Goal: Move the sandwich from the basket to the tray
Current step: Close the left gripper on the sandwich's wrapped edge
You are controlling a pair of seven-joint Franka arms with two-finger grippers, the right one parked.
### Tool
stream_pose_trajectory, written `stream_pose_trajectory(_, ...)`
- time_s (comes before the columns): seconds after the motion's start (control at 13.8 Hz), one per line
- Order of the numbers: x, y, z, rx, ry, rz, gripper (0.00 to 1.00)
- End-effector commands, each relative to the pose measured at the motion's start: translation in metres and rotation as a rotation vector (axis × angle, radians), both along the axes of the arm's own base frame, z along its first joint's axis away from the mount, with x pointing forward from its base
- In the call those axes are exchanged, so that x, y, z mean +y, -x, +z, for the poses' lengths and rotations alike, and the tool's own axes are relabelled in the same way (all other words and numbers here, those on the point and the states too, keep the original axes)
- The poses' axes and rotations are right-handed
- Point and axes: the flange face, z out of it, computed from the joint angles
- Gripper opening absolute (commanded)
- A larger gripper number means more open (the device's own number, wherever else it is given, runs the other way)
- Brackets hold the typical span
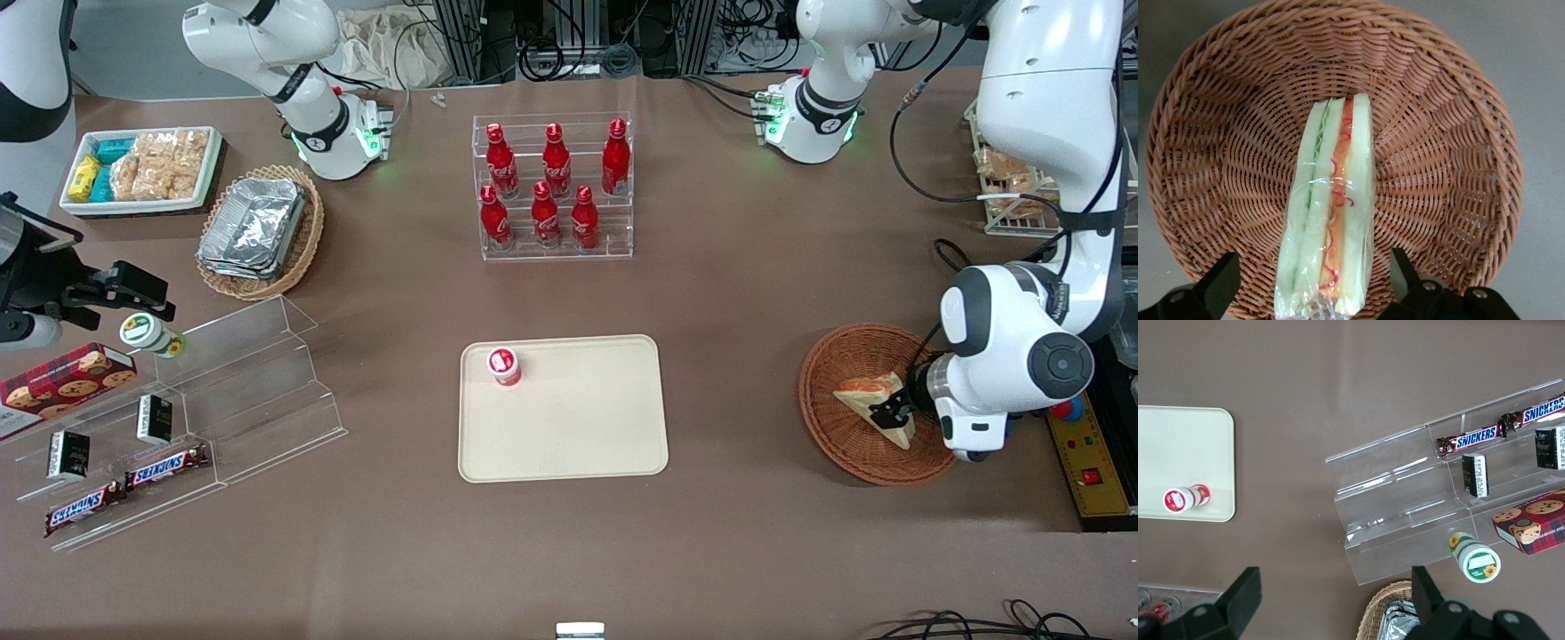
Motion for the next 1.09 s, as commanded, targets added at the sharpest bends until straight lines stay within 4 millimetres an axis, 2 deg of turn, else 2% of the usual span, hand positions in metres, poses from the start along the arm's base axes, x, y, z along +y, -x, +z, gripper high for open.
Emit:
stream_pose_trajectory(0.0, 0.001, 0.010, -0.012, -0.025, 0.007, 0.032, 1.00)
stream_pose_trajectory(0.22, 0.001, 0.011, -0.026, -0.042, 0.008, 0.060, 0.99)
stream_pose_trajectory(0.29, 0.000, 0.011, -0.031, -0.037, 0.007, 0.067, 0.94)
stream_pose_trajectory(0.36, -0.002, 0.007, -0.032, -0.041, 0.006, 0.082, 0.60)
stream_pose_trajectory(0.44, -0.002, 0.003, -0.029, -0.048, 0.004, 0.111, 0.36)
stream_pose_trajectory(0.51, -0.002, 0.001, -0.030, -0.050, 0.002, 0.126, 0.28)
stream_pose_trajectory(0.65, -0.004, 0.000, -0.032, -0.045, 0.003, 0.124, 0.00)
stream_pose_trajectory(0.8, -0.004, 0.000, -0.033, -0.042, 0.003, 0.109, 0.00)
stream_pose_trajectory(1.02, -0.001, -0.001, -0.021, 0.006, 0.005, 0.094, 0.00)
